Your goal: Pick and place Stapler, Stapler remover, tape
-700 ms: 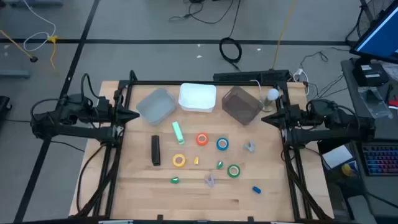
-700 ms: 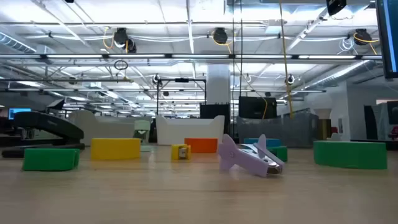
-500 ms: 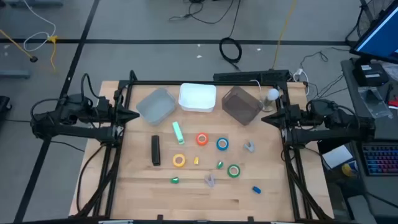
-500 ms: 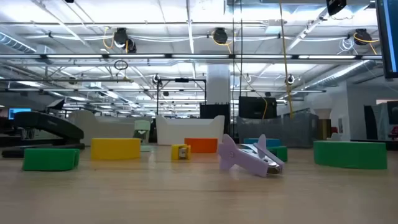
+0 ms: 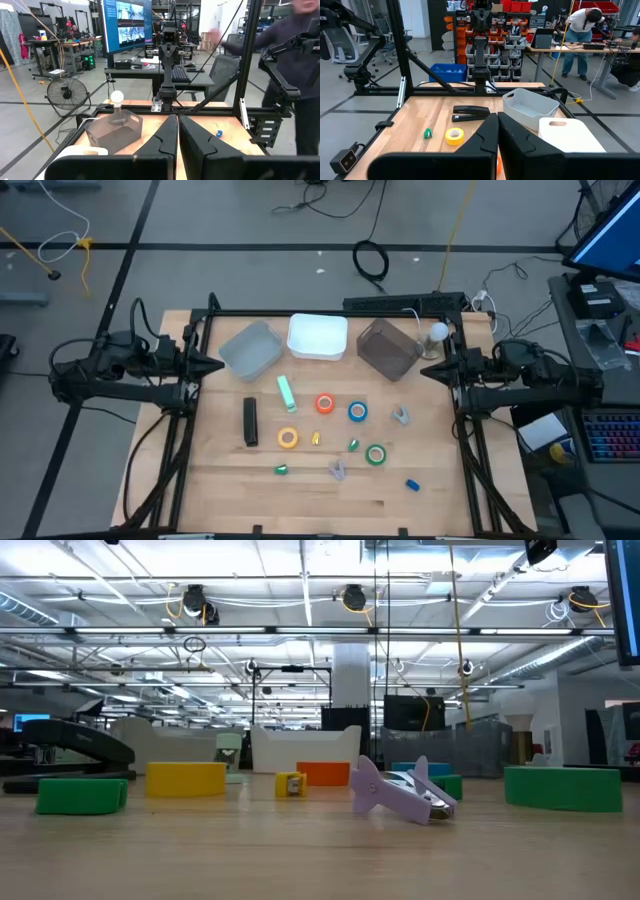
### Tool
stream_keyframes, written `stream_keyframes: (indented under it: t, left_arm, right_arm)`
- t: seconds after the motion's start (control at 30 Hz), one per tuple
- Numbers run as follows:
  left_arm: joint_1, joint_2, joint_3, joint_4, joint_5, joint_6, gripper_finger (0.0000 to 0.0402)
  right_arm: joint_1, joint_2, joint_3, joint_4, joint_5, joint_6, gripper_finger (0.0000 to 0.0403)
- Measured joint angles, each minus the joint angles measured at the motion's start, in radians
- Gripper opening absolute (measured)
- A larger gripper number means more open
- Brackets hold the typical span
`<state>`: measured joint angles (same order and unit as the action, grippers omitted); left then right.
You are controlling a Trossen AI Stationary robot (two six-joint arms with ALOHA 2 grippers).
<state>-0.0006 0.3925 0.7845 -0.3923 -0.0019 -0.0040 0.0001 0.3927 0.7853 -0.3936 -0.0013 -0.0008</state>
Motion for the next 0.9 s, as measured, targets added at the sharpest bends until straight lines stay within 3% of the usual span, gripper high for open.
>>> stream_keyframes:
  t: [0.9]
  left_arm:
    - [0.000, 0.000, 0.000, 0.000, 0.000, 0.000, 0.0021]
  right_arm:
    - [0.000, 0.003, 0.000, 0.021, 0.000, 0.000, 0.0000]
